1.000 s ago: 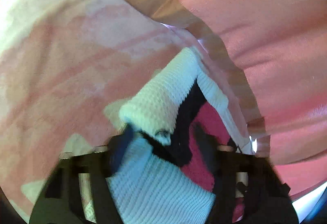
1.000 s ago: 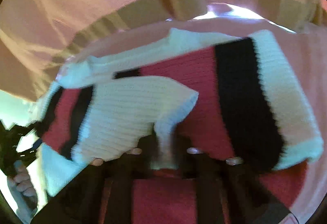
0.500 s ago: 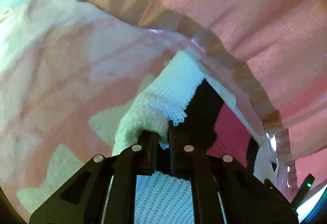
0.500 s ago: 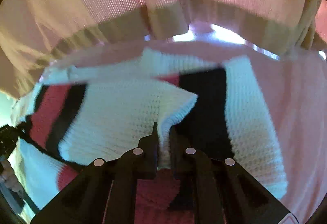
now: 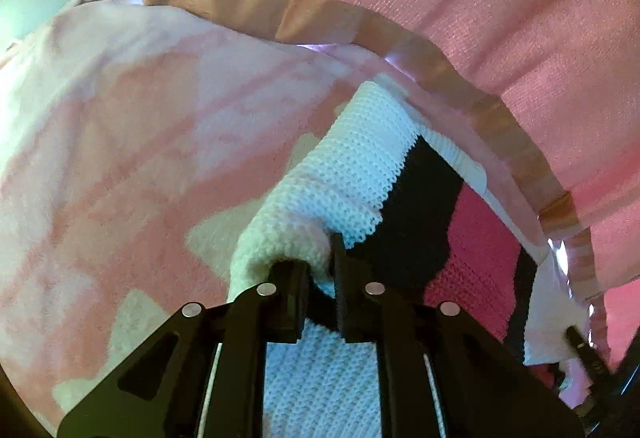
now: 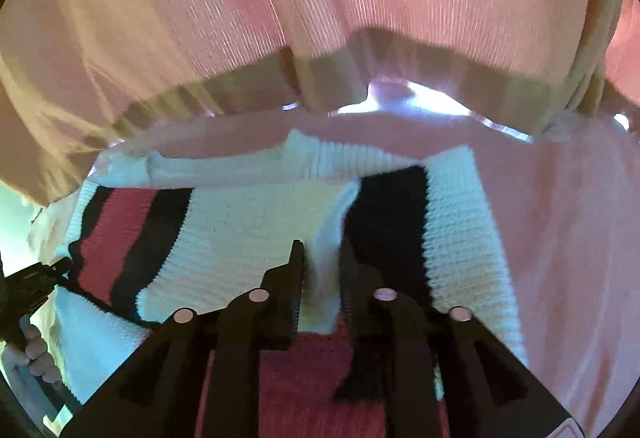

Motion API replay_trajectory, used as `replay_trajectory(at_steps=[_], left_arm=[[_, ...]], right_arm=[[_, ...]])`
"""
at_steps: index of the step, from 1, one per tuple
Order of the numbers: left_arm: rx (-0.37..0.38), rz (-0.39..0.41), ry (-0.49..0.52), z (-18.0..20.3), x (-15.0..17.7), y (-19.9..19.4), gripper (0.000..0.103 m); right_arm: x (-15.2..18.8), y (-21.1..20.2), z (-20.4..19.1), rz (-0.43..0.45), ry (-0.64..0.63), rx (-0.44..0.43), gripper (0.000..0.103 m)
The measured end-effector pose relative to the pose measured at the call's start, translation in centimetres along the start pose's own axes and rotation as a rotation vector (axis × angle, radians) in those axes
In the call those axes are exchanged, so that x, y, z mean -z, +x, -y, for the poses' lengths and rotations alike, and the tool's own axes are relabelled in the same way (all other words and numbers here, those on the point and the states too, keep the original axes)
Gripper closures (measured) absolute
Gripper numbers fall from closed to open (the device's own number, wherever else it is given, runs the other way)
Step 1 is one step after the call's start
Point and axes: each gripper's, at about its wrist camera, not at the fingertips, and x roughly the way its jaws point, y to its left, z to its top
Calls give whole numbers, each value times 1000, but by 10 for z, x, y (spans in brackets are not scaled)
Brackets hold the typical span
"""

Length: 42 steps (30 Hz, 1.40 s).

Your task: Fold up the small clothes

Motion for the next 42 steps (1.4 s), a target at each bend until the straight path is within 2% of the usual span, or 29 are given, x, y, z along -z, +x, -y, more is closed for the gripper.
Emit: replay_trajectory(at_steps=[1, 2, 3, 4, 5, 7, 8, 9, 13, 16, 20, 23, 25, 27, 28, 29, 30, 31, 32, 33, 36, 38, 40, 42], left_arm=[[2, -8, 11, 1, -1, -4, 88], [1, -8, 29, 2, -2, -14, 79], [2, 0, 38, 2, -2, -24, 74], [8, 13, 43, 1, -1, -35, 64], [4, 26, 48, 1, 0, -45, 50], [-11, 38, 66, -3, 9, -70, 34], [-3, 32, 75, -7, 15, -77, 31], [-1, 3, 102, -14, 27, -87, 29], [-12, -72, 129, -45, 74, -110, 26], [-21, -123, 85, -79, 118, -124, 25], [-29, -188, 51, -106, 162, -131, 25], [-30, -164, 106, -106, 186, -140, 22], [-18, -146, 137, -103, 193, -144, 20], [-27, -141, 161, -98, 197, -143, 21], [-13, -142, 166, -95, 197, -144, 28], [-1, -140, 168, -93, 198, -144, 43], [1, -139, 174, -93, 199, -144, 52], [20, -160, 179, -92, 199, -143, 84], [42, -190, 178, -93, 199, -141, 90], [55, -195, 161, -93, 198, -150, 90], [87, -124, 229, -83, 199, -193, 91], [103, -117, 282, -79, 208, -224, 93], [96, -132, 327, -78, 224, -239, 93], [65, -187, 351, -82, 244, -233, 93]], right_arm=[[-1, -11, 1, 10, -6, 22, 75], [0, -19, -1, 23, -14, 37, 63], [3, -33, 4, 33, -19, 45, 56], [7, -50, 12, 40, -20, 52, 46], [13, -64, 18, 42, -22, 62, 44], [28, -92, 33, 35, -31, 94, 36], [35, -102, 38, 28, -29, 99, 33], [50, -115, 47, 15, -22, 92, 29], [115, -138, 65, -76, -1, 55, 29], [172, -149, 72, -132, 43, -17, 29], [236, -153, 64, -195, 93, -102, 29], [269, -149, 50, -237, 99, -166, 29], [275, -149, 42, -232, 96, -174, 28], [276, -147, 32, -213, 72, -175, 29], [274, -145, 30, -206, 67, -178, 33], [273, -143, 27, -195, 63, -173, 54], [272, -140, 24, -195, 38, -150, 76], [270, -138, 24, -205, 28, -144, 91], [266, -141, 27, -203, 54, -161, 92], [261, -152, 30, -183, 64, -167, 92], [241, -213, 35, -57, 22, -134, 93], [239, -255, 40, -7, -18, -103, 93], [246, -270, 46, -22, -53, -50, 93], [265, -254, 54, -118, -66, 2, 93]])
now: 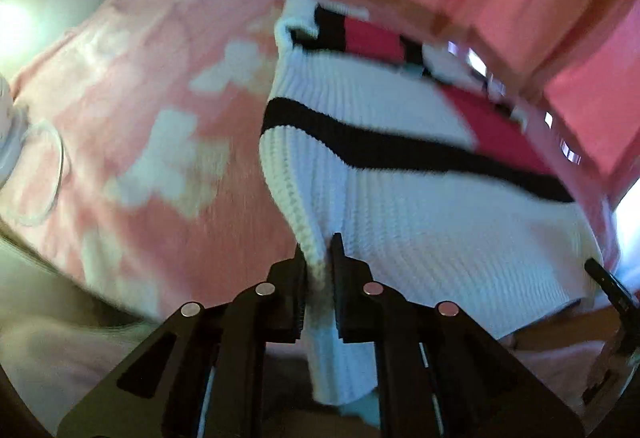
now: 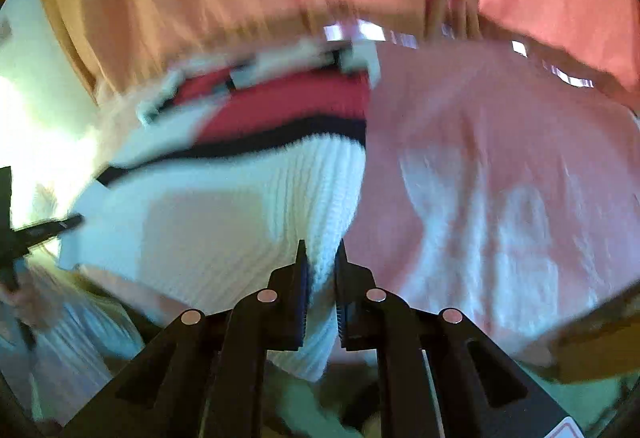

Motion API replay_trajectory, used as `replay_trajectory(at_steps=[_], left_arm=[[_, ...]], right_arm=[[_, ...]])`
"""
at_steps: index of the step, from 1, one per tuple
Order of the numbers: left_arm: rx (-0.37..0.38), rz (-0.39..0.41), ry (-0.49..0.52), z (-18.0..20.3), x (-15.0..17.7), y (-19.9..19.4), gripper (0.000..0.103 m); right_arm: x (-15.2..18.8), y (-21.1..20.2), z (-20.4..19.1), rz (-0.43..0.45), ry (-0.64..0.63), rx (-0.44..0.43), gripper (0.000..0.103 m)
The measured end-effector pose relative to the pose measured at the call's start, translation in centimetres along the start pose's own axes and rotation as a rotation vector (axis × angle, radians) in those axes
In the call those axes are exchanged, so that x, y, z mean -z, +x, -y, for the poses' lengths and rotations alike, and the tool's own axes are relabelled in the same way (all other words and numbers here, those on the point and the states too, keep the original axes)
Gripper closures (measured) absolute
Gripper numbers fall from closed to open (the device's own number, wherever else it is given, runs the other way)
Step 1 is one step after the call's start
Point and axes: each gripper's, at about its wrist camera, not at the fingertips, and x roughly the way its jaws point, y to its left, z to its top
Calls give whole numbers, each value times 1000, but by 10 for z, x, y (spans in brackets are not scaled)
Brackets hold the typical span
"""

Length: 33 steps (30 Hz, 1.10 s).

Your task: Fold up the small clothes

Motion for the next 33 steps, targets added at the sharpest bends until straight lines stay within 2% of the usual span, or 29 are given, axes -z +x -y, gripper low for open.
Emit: replay_trajectory(at_steps=[4, 5, 6, 7, 8, 9, 10, 11, 13, 14, 15, 17, 19, 20, 22, 25, 28, 29, 30, 31, 32, 33], left_arm=[[-85, -103, 18, -1, 27, 43, 91], [-110, -57, 35, 0, 29, 40, 89], [-125, -54, 68, 3, 25, 37, 89], [-111, -52, 79, 3, 19, 32, 86], [-89, -48, 73, 2, 10, 25, 79], [-30, -19, 43, -2, -4, 10, 71], [-2, 5, 22, -3, -14, 0, 51], [23, 59, -21, -9, -36, -14, 34], [34, 131, -73, -14, -79, -23, 23], [27, 148, -87, -14, -99, -22, 21], [1, 171, -114, -17, -129, -16, 21], [-19, 202, -150, -22, -187, 9, 18], [-93, 190, -178, -24, -230, 45, 18], [-88, 190, -184, -27, -250, 65, 18], [-128, 179, -189, -31, -272, 97, 18], [-131, 143, -194, -40, -297, 148, 18], [-84, 78, -220, -47, -301, 186, 18], [-121, 122, -187, -42, -304, 190, 19], [-139, 124, -132, -33, -308, 193, 23], [-135, 112, -91, -27, -311, 196, 42], [-119, 115, -59, -21, -315, 196, 67], [-68, 115, -41, -16, -321, 197, 76]], right_arm=[[32, 56, 4, -208, -13, 109, 91], [32, 58, 3, -217, -13, 110, 88], [27, 55, 2, -212, -19, 106, 87], [21, 50, 4, -195, -15, 105, 83], [11, 41, 8, -168, 2, 105, 70], [-3, 32, 14, -135, 22, 85, 62], [-13, 23, 21, -102, 40, 67, 46], [-29, 18, 29, -69, 60, 55, 39], [-83, 20, 43, -16, 79, 43, 38], [-98, 23, 44, -4, 79, 43, 35], [-128, 35, 46, 19, 73, 41, 32], [-175, 62, 48, 48, 78, 20, 28], [-216, 95, 53, 60, 120, -10, 28], [-234, 112, 58, 57, 154, -25, 28], [-266, 151, 64, 45, 212, -54, 28], [-288, 198, 75, 38, 236, -46, 28], [-296, 240, 86, -8, 252, -34, 28], [-297, 249, 88, -20, 252, -36, 28], [-298, 257, 89, -19, 246, -42, 27], [-299, 258, 88, -2, 235, -46, 32], [-303, 259, 83, 19, 190, -67, 70], [-305, 261, 81, 5, 157, -123, 90]])
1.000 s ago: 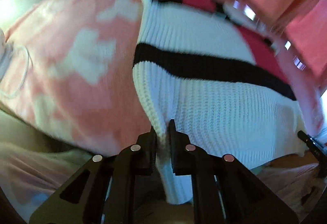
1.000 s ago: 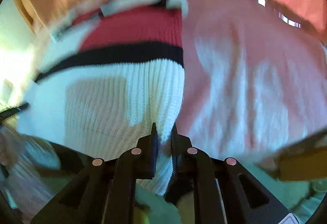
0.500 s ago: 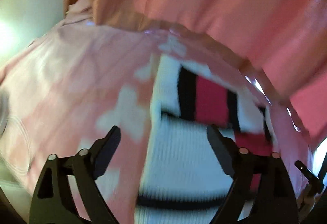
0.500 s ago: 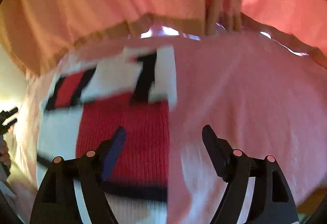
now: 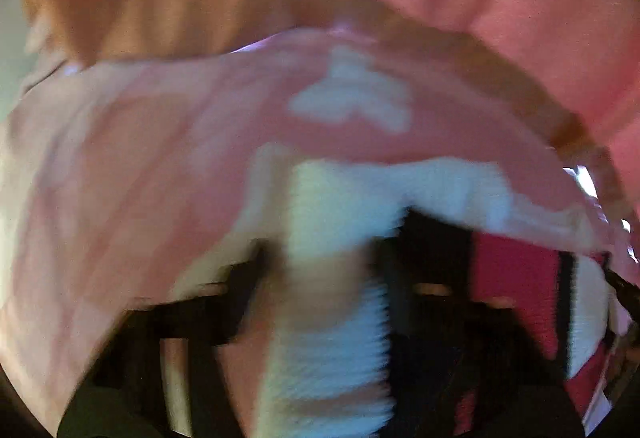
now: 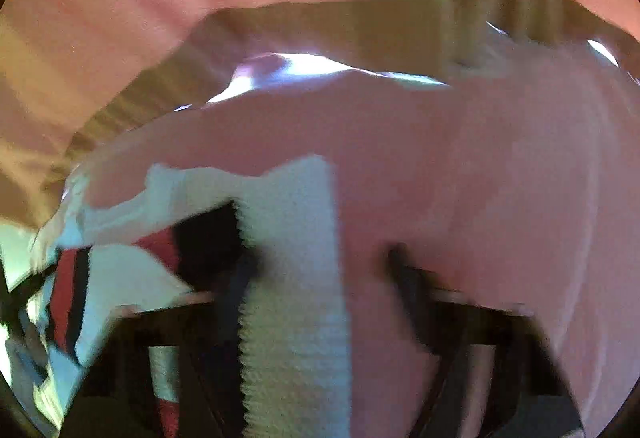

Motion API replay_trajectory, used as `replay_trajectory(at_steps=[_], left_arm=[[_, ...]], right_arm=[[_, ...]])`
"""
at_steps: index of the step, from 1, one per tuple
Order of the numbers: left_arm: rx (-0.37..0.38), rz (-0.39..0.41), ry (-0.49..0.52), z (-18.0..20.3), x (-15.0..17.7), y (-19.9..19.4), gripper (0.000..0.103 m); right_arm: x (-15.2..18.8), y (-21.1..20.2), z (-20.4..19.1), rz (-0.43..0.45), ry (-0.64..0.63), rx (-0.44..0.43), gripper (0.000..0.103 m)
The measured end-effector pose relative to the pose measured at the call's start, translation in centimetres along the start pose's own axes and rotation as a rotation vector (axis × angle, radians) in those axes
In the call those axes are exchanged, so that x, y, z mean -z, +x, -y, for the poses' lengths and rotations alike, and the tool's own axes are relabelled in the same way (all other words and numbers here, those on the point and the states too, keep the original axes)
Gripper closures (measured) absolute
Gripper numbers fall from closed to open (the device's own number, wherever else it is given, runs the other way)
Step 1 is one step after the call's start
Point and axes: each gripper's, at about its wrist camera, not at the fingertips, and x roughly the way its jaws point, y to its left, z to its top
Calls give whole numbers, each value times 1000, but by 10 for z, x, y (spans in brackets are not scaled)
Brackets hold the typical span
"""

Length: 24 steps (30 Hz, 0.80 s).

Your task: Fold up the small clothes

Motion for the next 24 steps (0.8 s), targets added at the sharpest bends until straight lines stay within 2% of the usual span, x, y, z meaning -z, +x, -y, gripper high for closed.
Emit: replay_trajectory(at_steps=[2, 5, 8, 9, 11, 13, 14, 16, 18, 19, 20, 21, 22, 23, 24], left_arm=[[13, 14, 15, 9, -7, -2, 85], [22, 74, 51, 23, -19, -18, 86], [41, 136, 48, 30, -28, -31, 86], [22, 142, 60, 32, -28, -29, 86], [-33, 113, 85, 32, -23, -13, 86], [-83, 41, 65, 19, -11, 15, 85], [-58, 62, 54, 12, -7, 17, 84], [-40, 60, 48, 11, -10, 13, 84], [-12, 80, 33, 12, -14, 2, 81], [-9, 92, 34, 14, -14, -5, 79], [-11, 104, 41, 18, -12, -12, 79], [-21, 115, 63, 24, -9, -25, 76], [-26, 117, 82, 28, -4, -34, 61], [-36, 119, 107, 34, 2, -46, 42], [-48, 131, 121, 38, 9, -56, 36]], right_arm=[[-7, -8, -9, 35, -33, 3, 91], [-31, -59, -26, 203, -88, 7, 92], [-42, -87, -38, 303, -149, 66, 92], [-43, -84, -35, 303, -158, 118, 92], [-42, -59, -17, 234, -111, 163, 92], [-29, -18, 10, 107, -51, 199, 91], [-20, 0, 17, 62, -43, 222, 90], [-19, -2, 13, 85, -66, 237, 89], [-28, -23, 6, 113, -43, 211, 84], [-30, -36, 5, 140, -19, 192, 80], [-31, -51, 5, 160, 3, 170, 70], [-30, -71, 4, 180, 29, 139, 65], [-29, -86, 2, 196, 44, 125, 57], [-24, -102, 1, 205, 47, 109, 55], [-17, -119, -4, 202, 25, 96, 55]])
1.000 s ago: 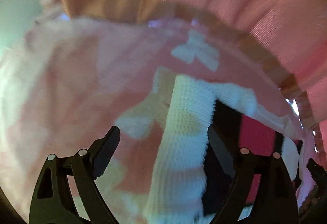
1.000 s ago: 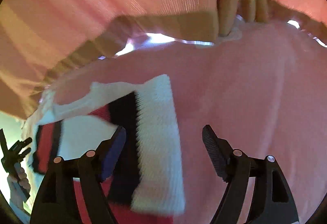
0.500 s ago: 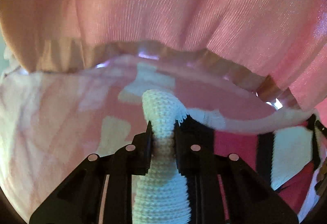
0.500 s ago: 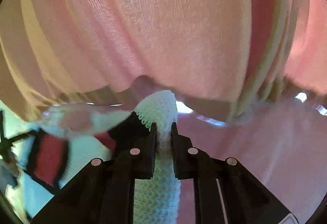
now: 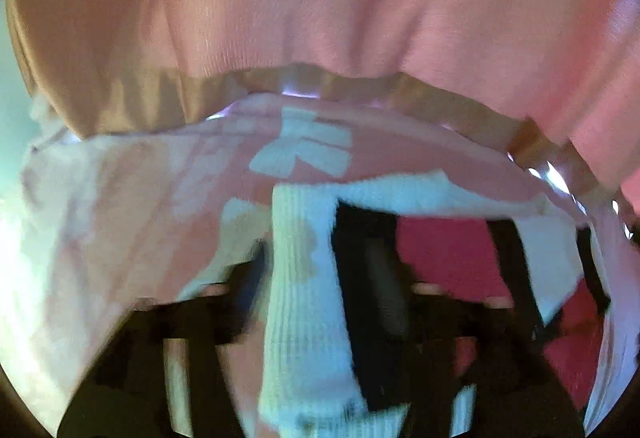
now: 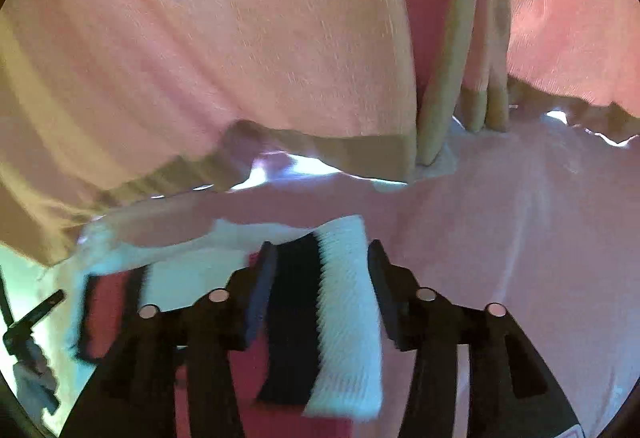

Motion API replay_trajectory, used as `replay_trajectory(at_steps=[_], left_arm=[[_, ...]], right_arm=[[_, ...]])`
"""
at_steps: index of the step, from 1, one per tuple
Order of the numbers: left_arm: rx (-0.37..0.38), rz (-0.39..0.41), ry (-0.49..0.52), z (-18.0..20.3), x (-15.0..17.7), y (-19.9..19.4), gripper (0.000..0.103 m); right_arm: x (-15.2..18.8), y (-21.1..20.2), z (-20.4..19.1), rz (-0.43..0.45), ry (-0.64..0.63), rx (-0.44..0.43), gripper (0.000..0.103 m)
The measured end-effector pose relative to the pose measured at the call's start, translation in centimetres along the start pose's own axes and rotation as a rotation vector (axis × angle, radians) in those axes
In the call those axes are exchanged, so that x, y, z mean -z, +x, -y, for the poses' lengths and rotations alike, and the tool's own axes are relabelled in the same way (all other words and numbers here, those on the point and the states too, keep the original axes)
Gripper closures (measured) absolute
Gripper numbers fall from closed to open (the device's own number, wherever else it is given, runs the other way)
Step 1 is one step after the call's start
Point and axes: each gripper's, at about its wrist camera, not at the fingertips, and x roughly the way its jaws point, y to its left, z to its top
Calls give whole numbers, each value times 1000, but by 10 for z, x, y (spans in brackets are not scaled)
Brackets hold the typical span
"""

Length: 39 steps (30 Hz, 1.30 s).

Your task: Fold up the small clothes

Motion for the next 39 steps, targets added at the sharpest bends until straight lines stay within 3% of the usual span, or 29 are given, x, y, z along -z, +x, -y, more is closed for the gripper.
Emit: replay_trajectory(at_steps=[2, 4, 7, 9, 11, 15, 19, 22, 25, 28, 31, 34, 37, 39], left_arm=[[-17, 49, 16, 9, 11, -31, 27], [-12, 54, 31, 15, 25, -51, 18], [0, 19, 23, 23, 42, -56, 17], [5, -15, -5, 28, 46, -52, 17], [27, -20, -26, 34, 51, -53, 17], [15, -22, -2, 46, 56, -51, 17], [10, -56, -40, 42, 53, -39, 17], [37, -86, -109, 29, 47, -30, 17], [32, -101, -172, 14, 43, -23, 17], [-14, -116, -171, 8, 46, -18, 17], [-63, -143, -144, 8, 51, -7, 17], [-106, -174, -119, 10, 58, 9, 17], [-131, -192, -117, 7, 62, 18, 16], [-130, -187, -141, 4, 62, 15, 16]], right_arm=[[12, -26, -6, -2, -37, -5, 54], [38, -43, -12, 0, -50, -100, 54], [60, -31, -23, -85, -80, -115, 54], [69, -10, -37, -133, -84, -154, 54], [71, 14, -46, -179, -64, -161, 44], [66, 64, -57, -227, 9, -161, 43], [63, 101, -63, -265, 51, -153, 44], [60, 103, -72, -245, 28, -159, 97], [37, 61, -76, -121, 16, -183, 97], [32, 23, -75, -43, -42, -122, 97], [47, 34, -57, -100, -84, -25, 97], [71, 71, -33, -237, -26, -26, 97], [64, 55, -40, -212, -65, -28, 96], [54, 29, -44, -137, -61, 1, 93]])
